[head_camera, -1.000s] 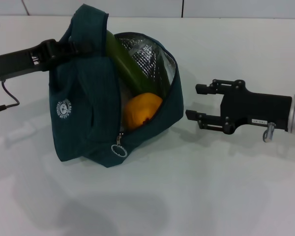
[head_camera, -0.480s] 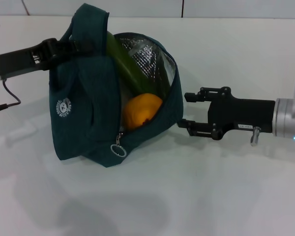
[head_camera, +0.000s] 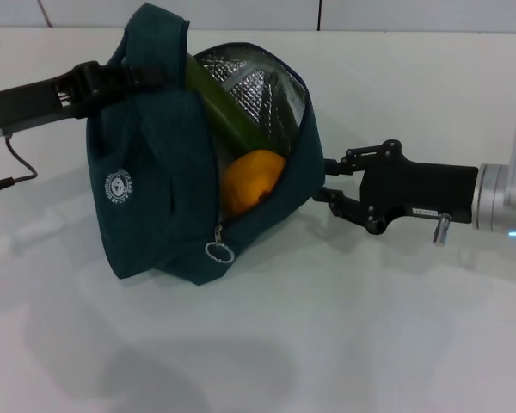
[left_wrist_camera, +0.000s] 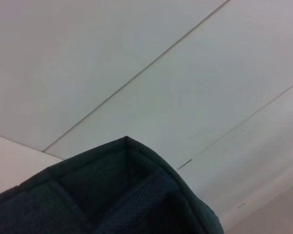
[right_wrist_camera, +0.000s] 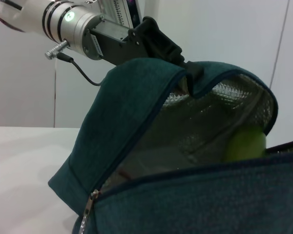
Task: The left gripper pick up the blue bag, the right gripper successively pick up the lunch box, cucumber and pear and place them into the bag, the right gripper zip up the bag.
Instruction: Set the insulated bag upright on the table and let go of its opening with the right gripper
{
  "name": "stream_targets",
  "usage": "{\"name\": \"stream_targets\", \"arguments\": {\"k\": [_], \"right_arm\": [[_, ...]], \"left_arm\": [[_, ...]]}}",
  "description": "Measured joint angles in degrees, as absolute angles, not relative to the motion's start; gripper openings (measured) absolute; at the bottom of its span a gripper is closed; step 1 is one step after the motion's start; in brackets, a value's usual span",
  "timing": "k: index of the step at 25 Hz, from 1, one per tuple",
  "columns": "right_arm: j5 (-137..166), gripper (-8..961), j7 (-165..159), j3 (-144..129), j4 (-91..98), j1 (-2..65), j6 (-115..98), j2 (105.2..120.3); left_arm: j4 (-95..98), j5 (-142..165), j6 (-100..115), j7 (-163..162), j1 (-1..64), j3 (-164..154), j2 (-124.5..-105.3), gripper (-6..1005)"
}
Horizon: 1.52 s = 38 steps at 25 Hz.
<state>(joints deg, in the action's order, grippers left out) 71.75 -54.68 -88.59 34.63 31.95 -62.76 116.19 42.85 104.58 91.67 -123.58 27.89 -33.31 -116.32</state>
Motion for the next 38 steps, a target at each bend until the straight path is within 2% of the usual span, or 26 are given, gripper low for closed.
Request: {"name": "stream_targets", "arguments": {"k": [13, 25, 38], "right_arm": [[71.71, 104, -52.13, -88.27, 35.76, 31.57, -62.01, 116.08], [71.76, 21, -51.57, -87.25, 51.6, 21.09, -60.56, 115.56], [68.56, 6, -51.71, -87.17, 51.52, 20.87, -61.51, 115.44]], "left_arm": [[42.8, 104.01, 91.15, -123.58, 28.06, -33.31, -116.17, 68], [42.8, 103.87, 91.13, -123.58, 27.32, -33.31, -116.03, 67], [40.38, 103.74, 91.23, -122.72, 28.55, -33.39, -116.58, 67]]}}
